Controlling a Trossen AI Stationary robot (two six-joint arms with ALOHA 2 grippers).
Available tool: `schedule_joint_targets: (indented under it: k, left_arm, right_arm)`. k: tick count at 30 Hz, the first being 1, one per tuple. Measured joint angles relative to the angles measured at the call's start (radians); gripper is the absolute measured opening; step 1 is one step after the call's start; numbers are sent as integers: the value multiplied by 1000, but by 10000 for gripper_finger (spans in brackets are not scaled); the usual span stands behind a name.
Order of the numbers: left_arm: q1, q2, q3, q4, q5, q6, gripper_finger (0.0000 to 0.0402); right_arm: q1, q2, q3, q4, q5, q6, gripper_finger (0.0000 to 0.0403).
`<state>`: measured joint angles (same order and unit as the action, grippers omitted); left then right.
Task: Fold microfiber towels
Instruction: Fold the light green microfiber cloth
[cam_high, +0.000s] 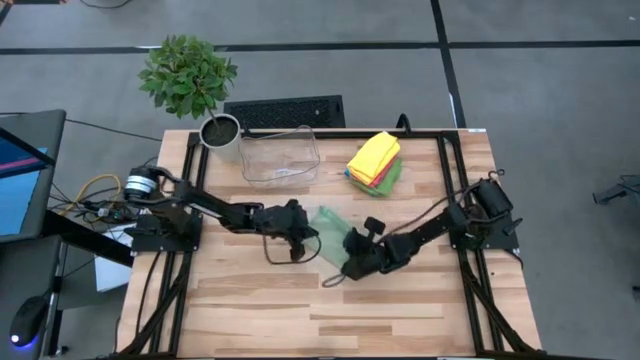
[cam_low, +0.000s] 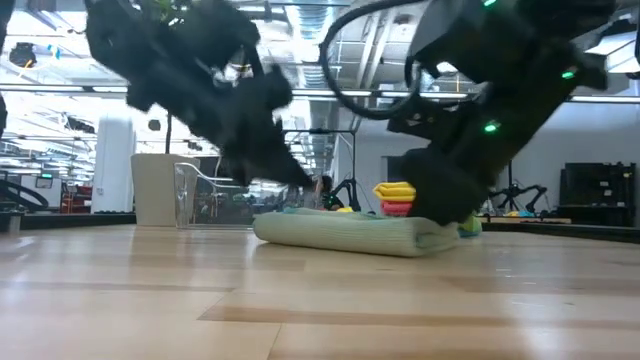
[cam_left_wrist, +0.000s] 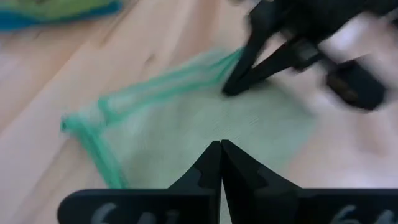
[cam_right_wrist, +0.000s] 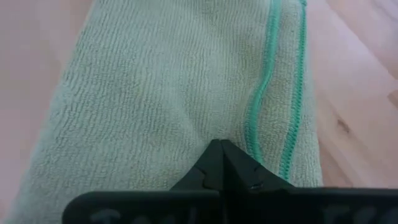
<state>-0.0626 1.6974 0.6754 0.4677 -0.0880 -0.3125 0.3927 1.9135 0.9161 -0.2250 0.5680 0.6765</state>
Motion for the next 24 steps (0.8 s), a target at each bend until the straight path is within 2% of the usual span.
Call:
schedule_joint_targets:
  k: [3, 5, 7, 9, 13, 19, 24]
  left_arm:
    - [-47, -85, 0, -17, -2, 2, 0]
    - [-73, -128, 1, 7, -41, 42, 0]
    - [-84, -143, 2, 25, -99, 86, 0]
    - [-72, -138, 1, 38, -86, 111, 0]
    - [-48, -55, 2, 140, 9, 117, 0]
    - [-62, 129, 111, 190, 108, 118, 0]
    - [-80, 236, 229, 109, 61, 181, 0]
  right_arm:
    - [50, 0, 0, -39, 16, -2, 15]
    - [82, -7, 0, -65, 21, -4, 14]
    - [114, -15, -3, -79, 15, -26, 16]
    - [148, -28, -4, -91, 1, -66, 20]
    - [198, -49, -6, -126, -17, -125, 18]
    - [209, -73, -6, -229, -4, -141, 22]
    - [194, -108, -10, -253, -19, -255, 27]
